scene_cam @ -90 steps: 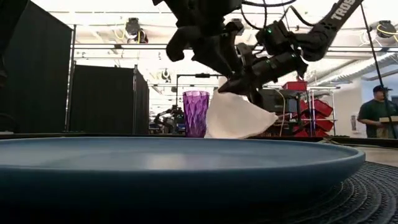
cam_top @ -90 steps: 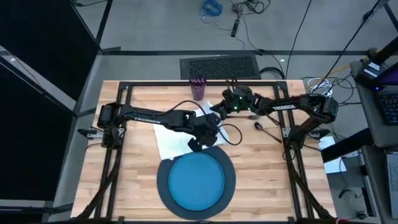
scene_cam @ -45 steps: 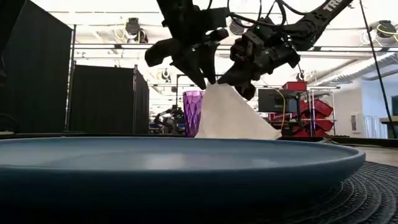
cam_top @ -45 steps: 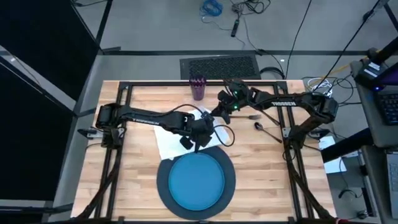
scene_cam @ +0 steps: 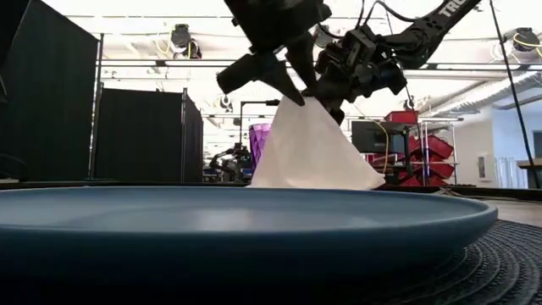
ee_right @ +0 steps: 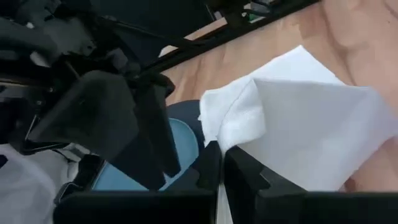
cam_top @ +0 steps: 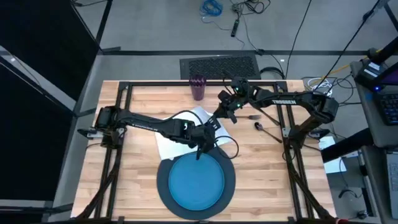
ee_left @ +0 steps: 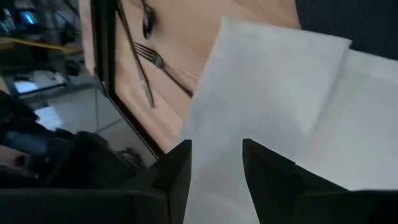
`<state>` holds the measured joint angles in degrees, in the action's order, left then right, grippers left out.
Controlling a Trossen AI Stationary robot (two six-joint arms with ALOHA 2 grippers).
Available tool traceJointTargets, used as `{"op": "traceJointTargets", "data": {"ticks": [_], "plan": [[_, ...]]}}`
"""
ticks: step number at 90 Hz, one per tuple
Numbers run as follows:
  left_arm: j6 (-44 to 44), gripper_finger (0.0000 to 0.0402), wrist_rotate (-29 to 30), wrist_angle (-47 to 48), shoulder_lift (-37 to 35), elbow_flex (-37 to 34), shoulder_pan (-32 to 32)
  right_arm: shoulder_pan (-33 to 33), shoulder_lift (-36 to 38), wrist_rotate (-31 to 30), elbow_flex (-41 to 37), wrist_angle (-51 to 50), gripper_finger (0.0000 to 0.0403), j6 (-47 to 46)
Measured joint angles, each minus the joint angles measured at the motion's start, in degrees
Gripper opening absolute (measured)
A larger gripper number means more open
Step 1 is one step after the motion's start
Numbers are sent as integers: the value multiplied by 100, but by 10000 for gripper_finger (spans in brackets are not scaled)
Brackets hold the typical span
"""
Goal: Set table place
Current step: Fold the white table napkin on the table
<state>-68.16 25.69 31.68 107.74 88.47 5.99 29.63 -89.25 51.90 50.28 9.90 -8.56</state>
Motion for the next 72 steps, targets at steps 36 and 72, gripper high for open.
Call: {"op": "traceJointTargets", "data": {"ticks": [36, 72], "plan": [[-967, 127, 126, -666, 210, -2, -323, 39, -259, 99, 2, 92, 0, -98], [-570, 127, -376, -138, 323, 0, -539, 118, -736, 347, 2, 582, 0, -127]]}}
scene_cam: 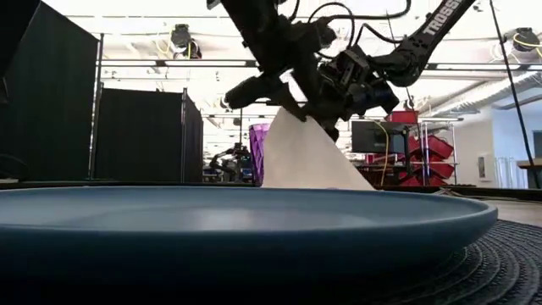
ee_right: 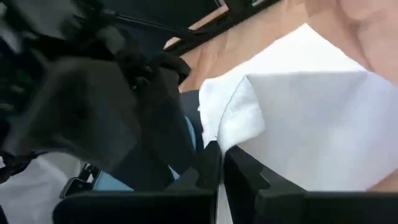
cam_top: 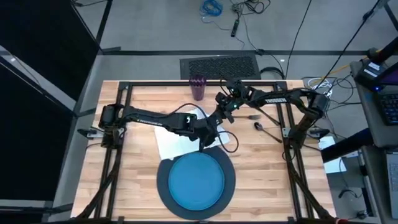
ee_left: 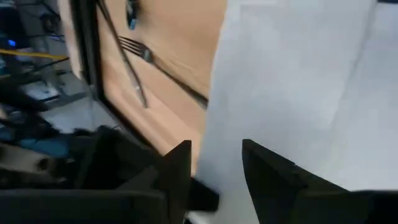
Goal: Set table place
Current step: Fold the white table napkin on the table
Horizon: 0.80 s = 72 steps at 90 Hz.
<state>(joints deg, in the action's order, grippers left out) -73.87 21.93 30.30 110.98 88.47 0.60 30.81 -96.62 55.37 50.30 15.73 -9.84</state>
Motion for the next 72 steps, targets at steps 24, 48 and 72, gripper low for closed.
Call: {"op": "traceJointTargets", "data": {"ticks": [24, 48, 72], "plan": [[-422, 127, -213, -227, 29, 0, 155, 114, 52, 905, 0, 334, 0, -135], [-794, 127, -106, -643, 28, 0, 105, 83, 50, 1373, 0, 346, 0, -155], [-769, 127, 6, -555, 179, 11, 100, 68, 39, 1405, 0, 358, 0, -215]]}}
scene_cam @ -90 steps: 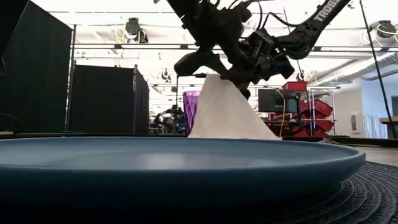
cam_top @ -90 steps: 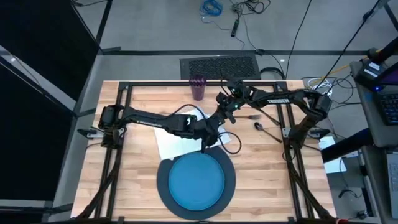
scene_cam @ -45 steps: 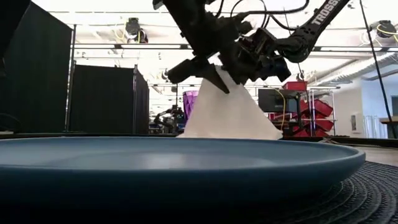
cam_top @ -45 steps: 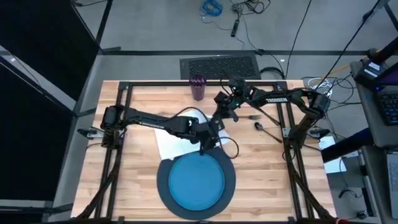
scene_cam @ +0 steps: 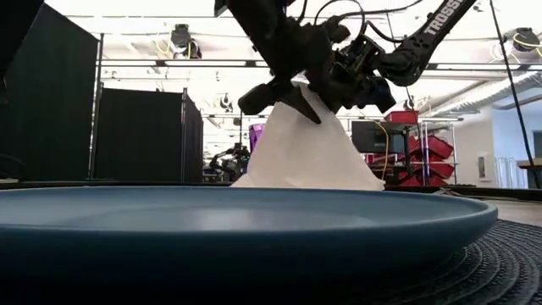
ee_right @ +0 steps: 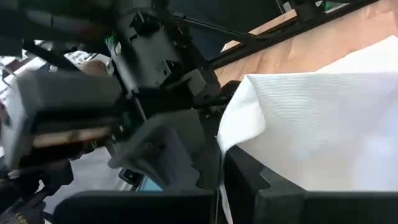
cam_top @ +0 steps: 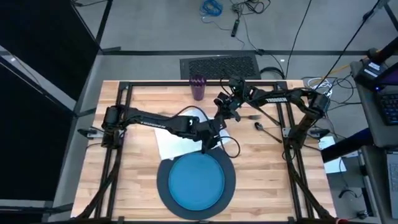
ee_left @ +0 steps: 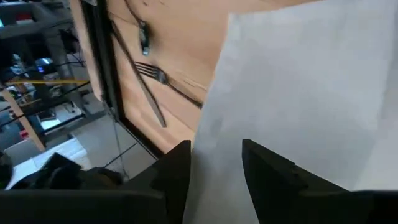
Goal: Set table place
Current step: Fold the white table napkin on the table
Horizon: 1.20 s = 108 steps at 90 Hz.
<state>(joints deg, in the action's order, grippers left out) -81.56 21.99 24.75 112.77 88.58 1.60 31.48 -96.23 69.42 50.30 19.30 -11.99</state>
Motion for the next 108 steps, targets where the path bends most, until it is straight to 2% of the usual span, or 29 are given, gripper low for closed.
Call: {"op": "traceJointTargets", "data": {"ticks": [21, 28, 37, 41, 65, 79, 92, 108], "plan": [[-41, 114, 273, -90, 124, 0, 5, 0, 0, 1, -4, -24, 0, -83], [-105, 83, 425, -174, 138, 0, 9, 0, 0, 3, -4, -15, 0, -83], [-190, 22, 453, -289, 138, 0, 9, 0, 0, 30, -2, -13, 0, -83], [-187, 10, 456, -301, 138, 0, 8, 0, 0, 39, -2, -12, 0, -85], [-131, 0, 522, -346, 138, -7, 14, 0, 0, 84, 0, -15, 0, -55], [-118, 0, 805, -426, 144, -11, 130, -4, 11, 137, 1, -12, 0, 4], [578, 0, 1024, 242, 66, -22, 268, -25, 13, 279, -2, -59, 0, 192], [1993, 0, 1350, 1146, -425, -24, 468, 50, 17, 46, -2, -58, 0, 373]]}}
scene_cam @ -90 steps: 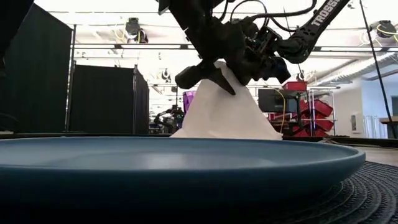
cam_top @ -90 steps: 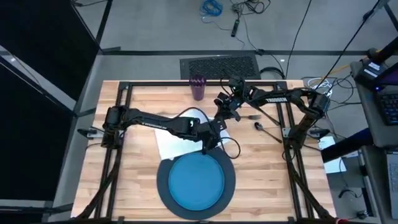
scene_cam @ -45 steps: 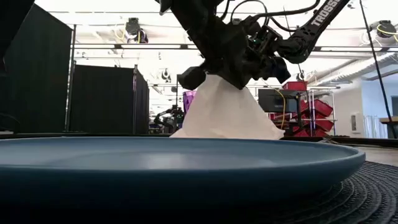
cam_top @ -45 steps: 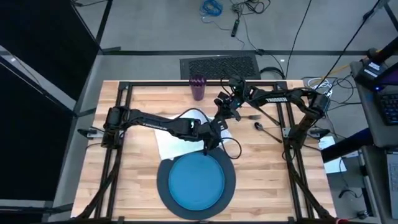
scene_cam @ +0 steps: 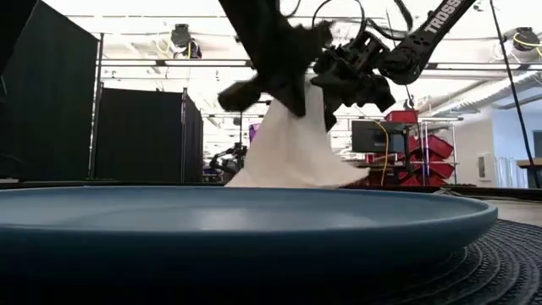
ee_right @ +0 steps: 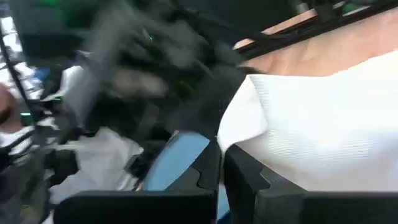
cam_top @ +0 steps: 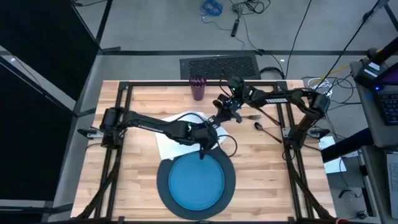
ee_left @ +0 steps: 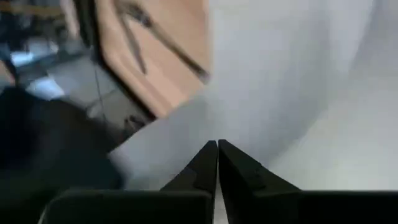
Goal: Set table place
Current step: Fold the white table napkin on the table
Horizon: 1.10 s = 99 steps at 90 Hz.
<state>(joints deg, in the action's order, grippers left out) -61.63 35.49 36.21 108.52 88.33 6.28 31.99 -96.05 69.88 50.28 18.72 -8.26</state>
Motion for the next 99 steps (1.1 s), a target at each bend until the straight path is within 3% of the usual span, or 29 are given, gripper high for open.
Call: {"op": "traceJointTargets", "data": {"ticks": [11, 25, 42, 56, 75, 99], "plan": [[898, 0, -5, 247, -531, 10, 84, 84, 2, -296, 0, 13, 0, -67], [1967, 0, -6, 797, -1148, 7, 174, -1, 2, -1274, 0, 13, 0, -483], [3522, 0, -19, 1358, -2092, -103, 344, -231, 2, -1866, 0, 461, 0, -1118], [4421, 0, 545, 1476, -2929, -723, 620, -397, 0, -2049, 0, 926, 0, -1636], [5086, 0, 1135, 620, -4003, -1882, 1127, -632, -65, -2461, 573, 405, 0, -1563], [5086, 0, 1763, -433, -4423, -2773, 1417, -1036, -680, -3245, 2236, -1004, 0, -1272]]}}
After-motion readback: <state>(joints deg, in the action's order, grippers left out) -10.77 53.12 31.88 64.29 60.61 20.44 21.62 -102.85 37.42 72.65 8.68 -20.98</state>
